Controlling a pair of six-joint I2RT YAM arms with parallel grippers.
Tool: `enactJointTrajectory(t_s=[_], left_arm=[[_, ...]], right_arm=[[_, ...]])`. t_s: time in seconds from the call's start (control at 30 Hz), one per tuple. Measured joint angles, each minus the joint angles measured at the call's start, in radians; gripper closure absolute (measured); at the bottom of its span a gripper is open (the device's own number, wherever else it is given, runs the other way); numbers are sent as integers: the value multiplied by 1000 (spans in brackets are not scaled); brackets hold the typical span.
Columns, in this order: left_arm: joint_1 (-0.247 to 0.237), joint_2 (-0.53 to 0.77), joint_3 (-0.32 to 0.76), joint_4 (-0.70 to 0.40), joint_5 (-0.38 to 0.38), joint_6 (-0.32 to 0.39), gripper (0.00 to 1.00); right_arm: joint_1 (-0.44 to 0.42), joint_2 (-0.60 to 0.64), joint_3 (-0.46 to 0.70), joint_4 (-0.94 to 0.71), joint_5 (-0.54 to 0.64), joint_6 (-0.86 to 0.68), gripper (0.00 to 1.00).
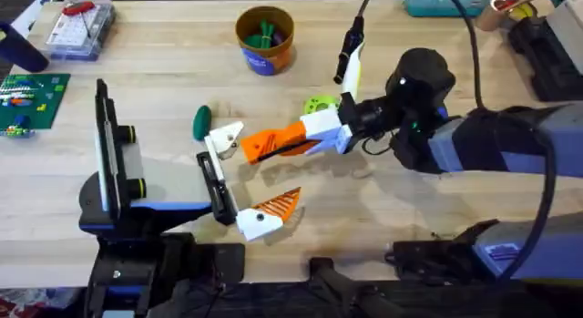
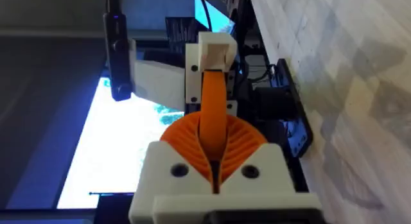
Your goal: Pick up the gripper from the table and insert it into the empty holder that is missing its gripper. Then pick up a screw, insert it into the mounting hole, and use the screwdriver to tighten it. Finally, clean up the table by picking up the vegetable and placing it into the bucket.
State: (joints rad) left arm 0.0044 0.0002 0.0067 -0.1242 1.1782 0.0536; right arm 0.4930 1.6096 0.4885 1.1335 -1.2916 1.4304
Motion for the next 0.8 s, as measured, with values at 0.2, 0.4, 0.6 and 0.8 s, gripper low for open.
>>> enactJointTrajectory(t_s=[0.2,0.4,0.6,0.8], left_arm=[[0,0,0,0,0,0,11],[0,0,0,0,0,0,11],[0,0,0,0,0,0,11],[0,0,0,0,0,0,11]], right_arm=[[25,0,0,0,28,58,982],[34,0,0,0,71,66,982],[34,0,0,0,72,66,982],[34,0,0,7,72,66,982]])
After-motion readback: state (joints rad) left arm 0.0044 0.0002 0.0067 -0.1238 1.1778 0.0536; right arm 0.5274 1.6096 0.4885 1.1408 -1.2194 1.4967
